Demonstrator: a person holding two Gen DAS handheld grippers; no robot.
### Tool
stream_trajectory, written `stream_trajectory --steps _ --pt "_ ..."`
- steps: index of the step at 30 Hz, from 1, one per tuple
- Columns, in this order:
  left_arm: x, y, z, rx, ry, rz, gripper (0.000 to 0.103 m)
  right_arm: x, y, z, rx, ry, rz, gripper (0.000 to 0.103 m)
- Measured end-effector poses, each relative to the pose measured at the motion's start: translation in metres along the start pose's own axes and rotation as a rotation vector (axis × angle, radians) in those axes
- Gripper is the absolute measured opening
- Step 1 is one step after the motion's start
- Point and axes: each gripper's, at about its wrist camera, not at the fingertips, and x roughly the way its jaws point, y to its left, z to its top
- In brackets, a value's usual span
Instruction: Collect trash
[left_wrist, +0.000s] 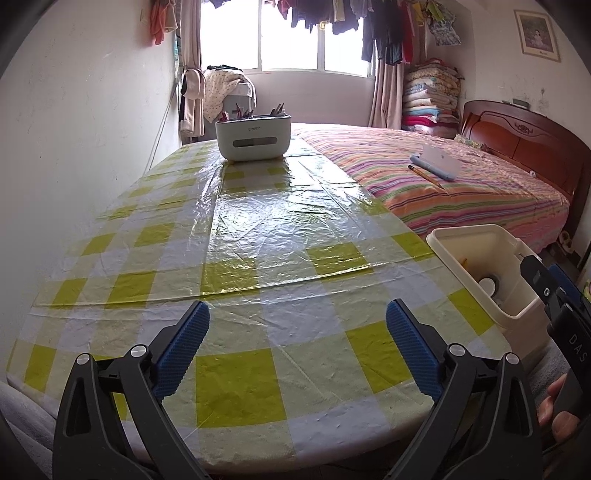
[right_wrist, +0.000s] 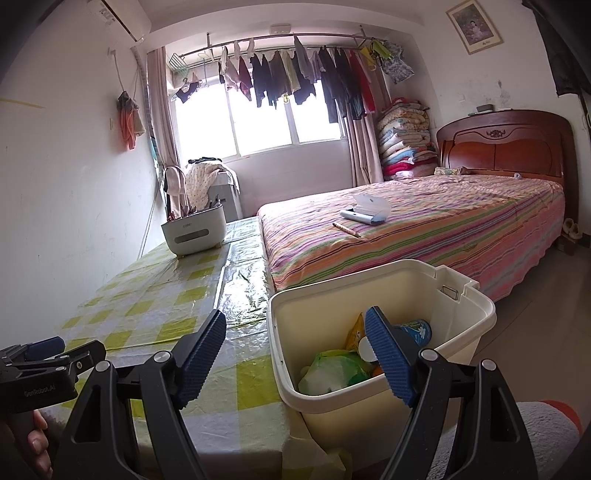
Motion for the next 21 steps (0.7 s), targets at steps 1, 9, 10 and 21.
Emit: stream_trajectory --steps 1,9,10,21 --pt "0.001 -0.002 0.0 0.01 0.005 0.002 0.095 0.0 0.0 0.0 0.0 0.001 0.0 0.075" --pt "0.003 -0.012 -0.004 0.068 0.02 -0.001 0.096 0.0 0.001 0.0 -0.007 0.002 0.002 0.076" --pt "0.002 -0.013 -0.004 0.071 0.019 -0.007 0.096 0.0 0.001 0.0 -0.007 0.003 0.002 0.076" --pt "0.001 -0.019 -0.006 0.098 0.018 -0.01 0.096 0.0 0.002 0.0 -0.01 0.006 0.002 0.076"
